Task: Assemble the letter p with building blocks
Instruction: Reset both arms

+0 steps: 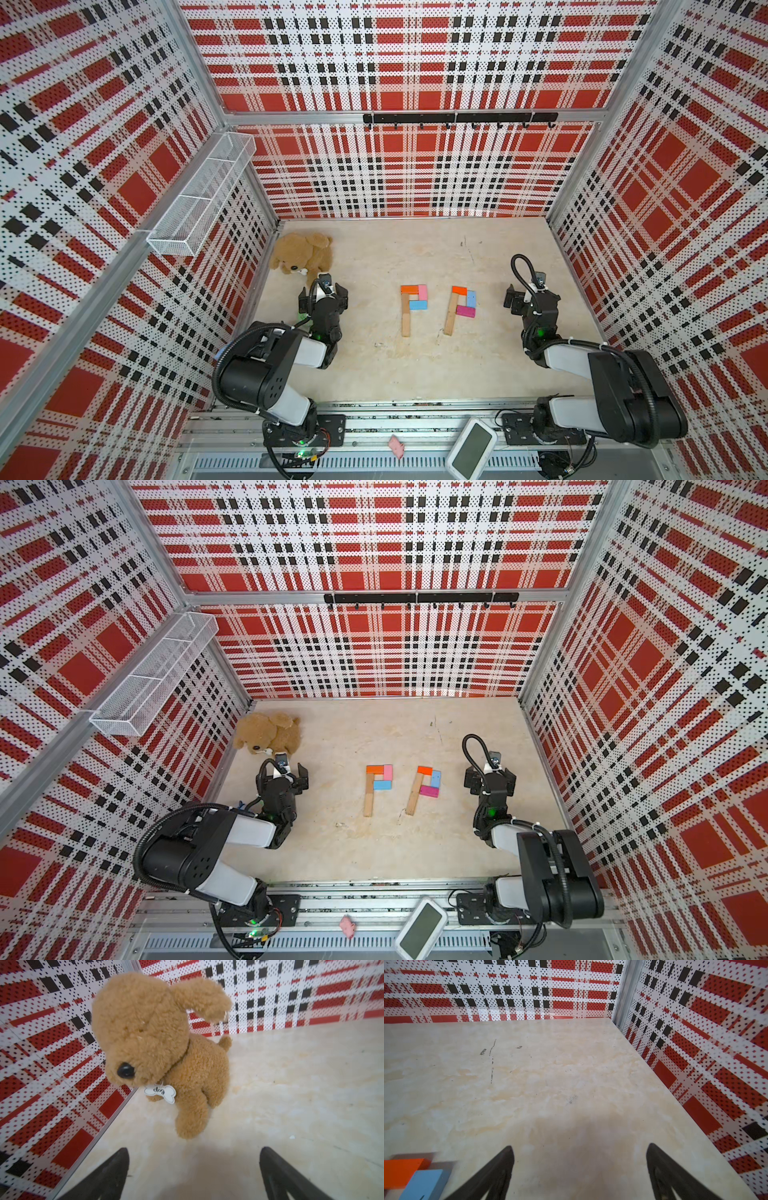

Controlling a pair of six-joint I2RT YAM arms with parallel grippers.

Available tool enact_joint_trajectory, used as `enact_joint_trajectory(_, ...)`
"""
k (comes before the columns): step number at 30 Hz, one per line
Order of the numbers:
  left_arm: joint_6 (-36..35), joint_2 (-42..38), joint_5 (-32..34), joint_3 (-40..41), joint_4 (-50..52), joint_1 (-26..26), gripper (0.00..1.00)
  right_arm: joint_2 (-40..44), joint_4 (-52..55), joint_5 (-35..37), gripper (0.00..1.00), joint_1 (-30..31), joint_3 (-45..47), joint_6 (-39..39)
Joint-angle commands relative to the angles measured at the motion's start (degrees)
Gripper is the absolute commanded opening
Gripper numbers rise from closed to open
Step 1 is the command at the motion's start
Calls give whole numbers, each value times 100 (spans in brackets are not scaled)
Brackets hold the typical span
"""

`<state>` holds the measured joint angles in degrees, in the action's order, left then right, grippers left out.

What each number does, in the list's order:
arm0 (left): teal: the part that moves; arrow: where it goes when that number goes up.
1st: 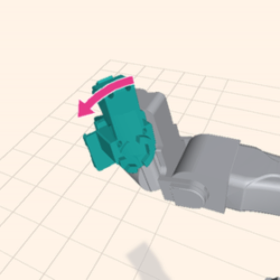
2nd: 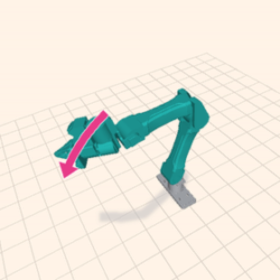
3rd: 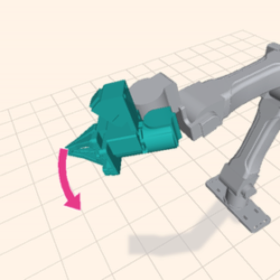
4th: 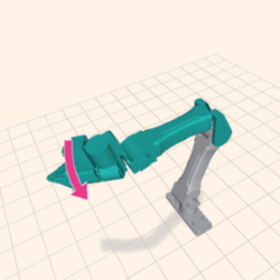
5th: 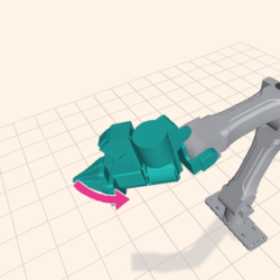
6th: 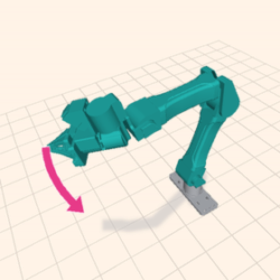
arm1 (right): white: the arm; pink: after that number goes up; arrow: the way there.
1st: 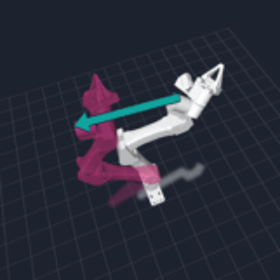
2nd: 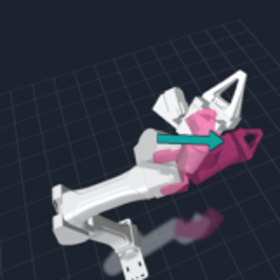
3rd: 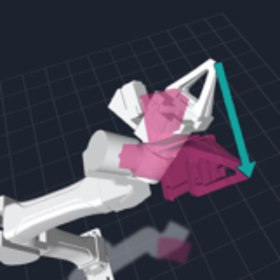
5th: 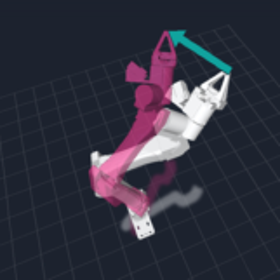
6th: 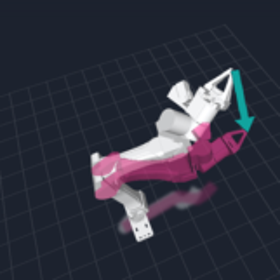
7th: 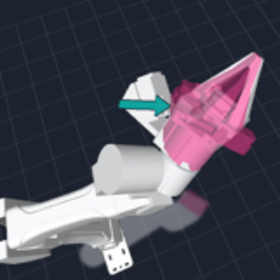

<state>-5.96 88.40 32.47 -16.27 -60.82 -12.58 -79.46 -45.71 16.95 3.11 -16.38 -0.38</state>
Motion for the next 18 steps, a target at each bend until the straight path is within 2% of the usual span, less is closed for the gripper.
enact_joint_trajectory(1, 354, -67, -1045, 50, -468, 481, 99, -612, -1496, -429, 100, -65, -14, 148)
enact_joint_trajectory(2, 487, 2, -1049, 88, -372, 541, 99, -817, -1618, -384, 100, -74, -44, 107)
enact_joint_trajectory(4, 530, 399, -1231, 107, -1083, 706, 99, -1243, -1991, -578, 100, -189, -100, 57)
enact_joint_trajectory(5, 629, 287, -1312, 82, -859, 779, 99, -1181, -1761, -612, 100, -218, -131, 28)
enact_joint_trajectory(6, 743, 73, -1420, -86, -180, 878, 99, -1037, -1285, -608, 100, -252, -244, -43)
enact_joint_trajectory(7, 724, 17, -1388, -166, 122, 839, 99, -1033, -1218, -737, 100, -297, -285, -63)
enact_joint_trajectory(9, 640, 194, -1401, -242, -100, 790, 99, -1175, -1467, -830, 100, -302, -284, -19)
enact_joint_trajectory(14, 233, 262, -1091, -541, 270, 407, 99, -1154, -866, -562, 100, -186, -566, 39)
enact_joint_trajectory(18, 247, 234, -1139, -474, 203, 436, 99, -1164, -1009, -552, 100, -178, -511, 64)
